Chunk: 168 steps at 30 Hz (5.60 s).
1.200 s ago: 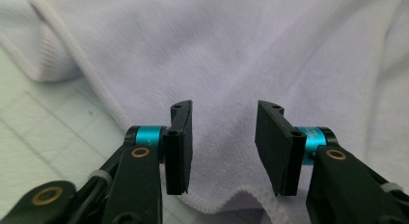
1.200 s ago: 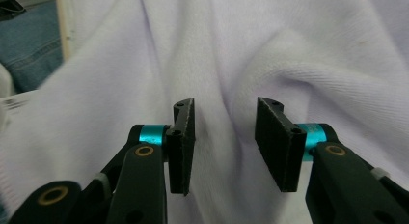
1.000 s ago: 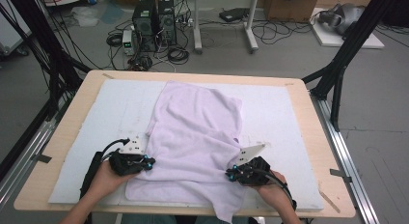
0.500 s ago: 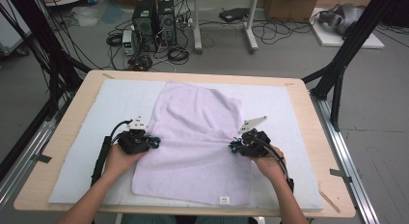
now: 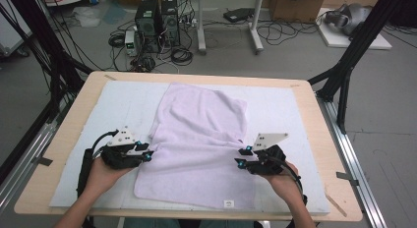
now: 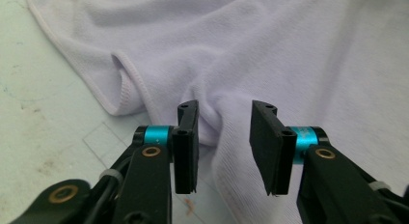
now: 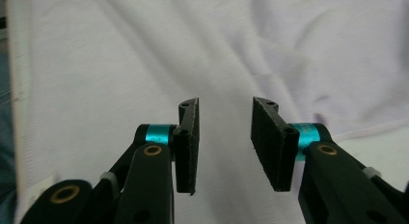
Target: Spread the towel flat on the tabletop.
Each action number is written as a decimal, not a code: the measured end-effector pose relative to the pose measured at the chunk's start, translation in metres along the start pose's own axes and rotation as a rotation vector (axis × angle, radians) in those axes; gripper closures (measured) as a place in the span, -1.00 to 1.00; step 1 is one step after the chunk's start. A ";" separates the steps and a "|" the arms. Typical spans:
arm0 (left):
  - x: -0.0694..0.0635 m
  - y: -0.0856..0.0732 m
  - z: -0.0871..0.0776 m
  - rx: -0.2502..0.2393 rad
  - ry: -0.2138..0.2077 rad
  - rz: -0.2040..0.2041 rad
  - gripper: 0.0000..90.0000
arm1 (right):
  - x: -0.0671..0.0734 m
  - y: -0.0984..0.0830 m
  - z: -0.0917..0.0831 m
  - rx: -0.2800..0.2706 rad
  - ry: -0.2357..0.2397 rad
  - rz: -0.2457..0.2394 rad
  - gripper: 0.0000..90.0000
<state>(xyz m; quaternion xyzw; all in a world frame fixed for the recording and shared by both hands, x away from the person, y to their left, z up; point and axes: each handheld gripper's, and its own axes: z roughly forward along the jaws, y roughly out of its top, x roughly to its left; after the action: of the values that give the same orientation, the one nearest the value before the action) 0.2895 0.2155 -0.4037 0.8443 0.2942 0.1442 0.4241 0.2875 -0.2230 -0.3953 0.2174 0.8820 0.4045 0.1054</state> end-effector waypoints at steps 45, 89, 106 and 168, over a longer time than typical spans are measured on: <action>-0.064 -0.015 -0.029 0.021 -0.143 0.110 0.92 | 0.053 -0.007 0.006 0.043 0.175 -0.047 0.92; -0.063 -0.038 -0.042 0.031 -0.185 0.078 0.93 | 0.060 -0.009 0.001 -0.015 0.259 -0.095 0.76; -0.046 -0.039 0.010 0.097 -0.149 0.107 0.92 | 0.033 -0.035 0.027 0.093 0.141 -0.024 0.90; -0.032 -0.035 0.016 0.095 -0.099 0.071 0.95 | 0.025 -0.012 0.037 0.055 0.078 0.003 0.91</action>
<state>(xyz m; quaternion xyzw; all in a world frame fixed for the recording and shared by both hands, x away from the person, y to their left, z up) 0.2586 0.2019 -0.4408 0.8795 0.2491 0.1030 0.3923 0.2753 -0.1941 -0.4287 0.2055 0.8960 0.3883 0.0642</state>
